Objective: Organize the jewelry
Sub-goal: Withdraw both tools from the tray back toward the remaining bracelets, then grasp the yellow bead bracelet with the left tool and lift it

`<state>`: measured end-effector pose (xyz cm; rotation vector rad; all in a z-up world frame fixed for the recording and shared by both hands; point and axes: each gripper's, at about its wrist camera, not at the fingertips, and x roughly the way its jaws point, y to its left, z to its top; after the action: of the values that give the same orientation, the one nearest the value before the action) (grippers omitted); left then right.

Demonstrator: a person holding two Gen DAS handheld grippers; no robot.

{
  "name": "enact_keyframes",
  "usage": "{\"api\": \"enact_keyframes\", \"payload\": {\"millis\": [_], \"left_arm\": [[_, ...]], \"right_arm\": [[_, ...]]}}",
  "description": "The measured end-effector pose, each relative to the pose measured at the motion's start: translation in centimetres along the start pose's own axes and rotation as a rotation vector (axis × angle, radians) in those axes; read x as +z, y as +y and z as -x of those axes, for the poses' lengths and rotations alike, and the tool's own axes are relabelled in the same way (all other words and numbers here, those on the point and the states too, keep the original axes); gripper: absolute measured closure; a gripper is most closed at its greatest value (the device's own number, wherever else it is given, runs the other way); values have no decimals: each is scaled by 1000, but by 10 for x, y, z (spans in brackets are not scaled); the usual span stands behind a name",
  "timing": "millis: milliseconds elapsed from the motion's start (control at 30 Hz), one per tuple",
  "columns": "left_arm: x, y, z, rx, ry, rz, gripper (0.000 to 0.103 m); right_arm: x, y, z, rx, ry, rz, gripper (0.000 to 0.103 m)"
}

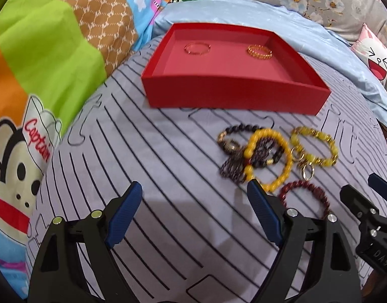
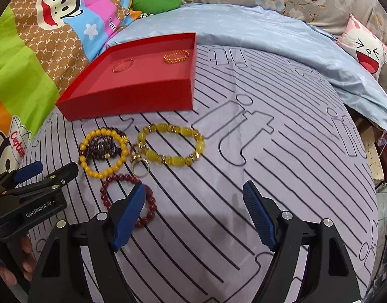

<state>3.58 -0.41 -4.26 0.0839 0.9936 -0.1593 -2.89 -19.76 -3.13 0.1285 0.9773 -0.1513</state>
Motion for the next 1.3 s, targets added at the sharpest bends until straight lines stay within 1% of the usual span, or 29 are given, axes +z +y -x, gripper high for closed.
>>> {"api": "enact_keyframes", "payload": {"millis": [67,133,300,333,367,467,500,533,600,633,667,700,767,867,1133,1300], "left_arm": [[-2,0,-3,-7,11,4,25],[-1,-2,-6,-30,22,12,26],[4,-14,-6,-66,7,-6,28],[5,-17,-9,-71,11,-11,31],[6,-20,-11,-74,16,-14,36],[10,-22,-16,-86,25,-2,41],[11,-23,-16,-91,26,1,47],[13,-24,-17,-105,29,-5,51],[15,-25,-17,-113,36,-12,64],[15,-25,-17,-122,37,-16,68],[15,-25,-17,-130,40,-19,76],[15,-24,-17,-133,41,-22,80],[14,-22,-16,-145,44,-17,88],[13,-17,-12,-171,51,-9,94],[2,-5,15,-208,25,-20,95],[-8,3,25,-207,25,-18,95]], "right_arm": [[-3,-2,-3,5,15,-12,27],[-4,-3,-4,8,18,-13,27],[-1,-2,-4,10,11,-9,27],[0,-3,-4,11,10,-11,27],[0,-4,-4,11,9,-12,27],[1,-6,-3,12,8,-18,27],[2,-6,-3,12,8,-20,27],[3,-7,-3,12,7,-21,27],[3,-8,-3,13,6,-24,27],[4,-8,-4,14,5,-25,27],[4,-9,-4,14,5,-28,27],[4,-9,-4,15,5,-29,27],[4,-9,-3,17,4,-29,27],[4,-8,-2,18,0,-26,27],[3,-7,3,26,-9,-29,27],[2,-6,5,28,-13,-28,27]]}}
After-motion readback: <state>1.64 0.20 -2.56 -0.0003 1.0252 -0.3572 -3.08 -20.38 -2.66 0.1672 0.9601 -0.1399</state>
